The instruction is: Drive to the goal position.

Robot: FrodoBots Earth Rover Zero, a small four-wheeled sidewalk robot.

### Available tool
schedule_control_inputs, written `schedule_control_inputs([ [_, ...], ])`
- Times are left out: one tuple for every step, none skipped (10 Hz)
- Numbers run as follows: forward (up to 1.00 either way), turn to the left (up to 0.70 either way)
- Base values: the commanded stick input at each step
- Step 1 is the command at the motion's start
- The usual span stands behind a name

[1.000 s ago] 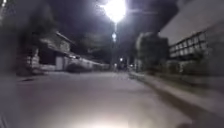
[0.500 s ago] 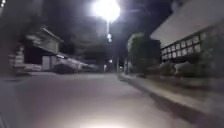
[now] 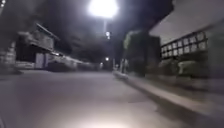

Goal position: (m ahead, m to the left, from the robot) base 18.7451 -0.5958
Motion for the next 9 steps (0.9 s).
schedule_control_inputs([
  [0.70, 0.00],
  [0.70, 0.00],
  [0.70, 0.00],
  [0.70, 0.00],
  [0.70, -0.13],
  [0.70, -0.26],
  [0.70, -0.35],
  [0.70, -0.35],
  [0.70, -0.35],
])
